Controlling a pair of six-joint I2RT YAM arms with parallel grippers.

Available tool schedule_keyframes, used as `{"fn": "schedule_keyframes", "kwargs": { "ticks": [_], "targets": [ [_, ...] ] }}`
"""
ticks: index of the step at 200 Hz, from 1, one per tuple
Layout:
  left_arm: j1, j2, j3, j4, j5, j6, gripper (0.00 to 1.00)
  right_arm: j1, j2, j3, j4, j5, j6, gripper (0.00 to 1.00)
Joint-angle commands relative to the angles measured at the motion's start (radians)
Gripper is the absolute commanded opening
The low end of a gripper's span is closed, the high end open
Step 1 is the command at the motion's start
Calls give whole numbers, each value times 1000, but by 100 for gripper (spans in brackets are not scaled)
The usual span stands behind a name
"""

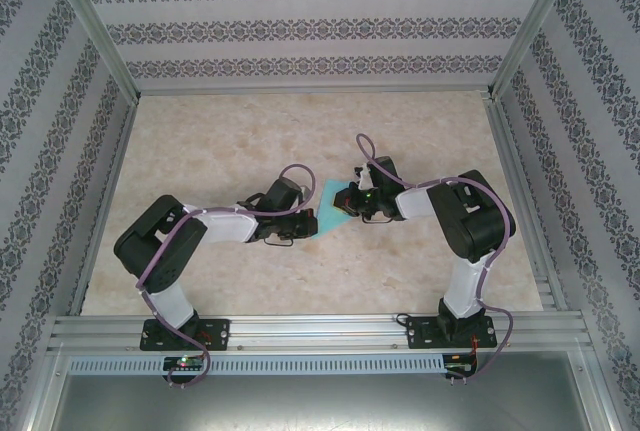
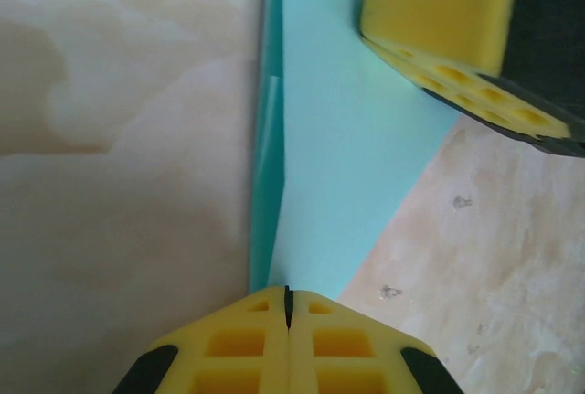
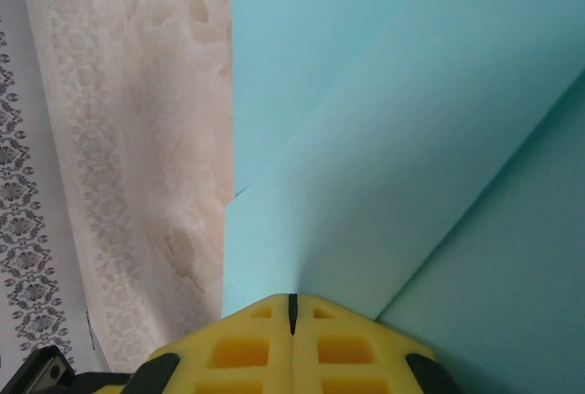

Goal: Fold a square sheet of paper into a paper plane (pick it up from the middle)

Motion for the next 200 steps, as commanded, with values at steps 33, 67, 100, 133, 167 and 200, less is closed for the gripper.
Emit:
{"fn": "schedule_keyframes", "kwargs": {
  "ticks": [33,67,100,133,167,200],
  "targets": [
    [17,61,-15,0,53,0,0,8,-20,0,-107,24,-45,1],
    [17,55,-5,-94,18,36,0,17,-112,7,-127,19,-115,2],
    [17,71,6,-101,32,41,0,50,-159,-31,-110,10,-143,2],
    [17,73,11,-102,41,45,0,92,-108,-20,-109,2,-126,3],
    [17,72,11,-99,45,45,0,115,-42,-20,-83,-3,-111,2],
    [17,57,16,-70,68,40,0,115,-10,-22,-102,20,-119,2]
  ]
}}
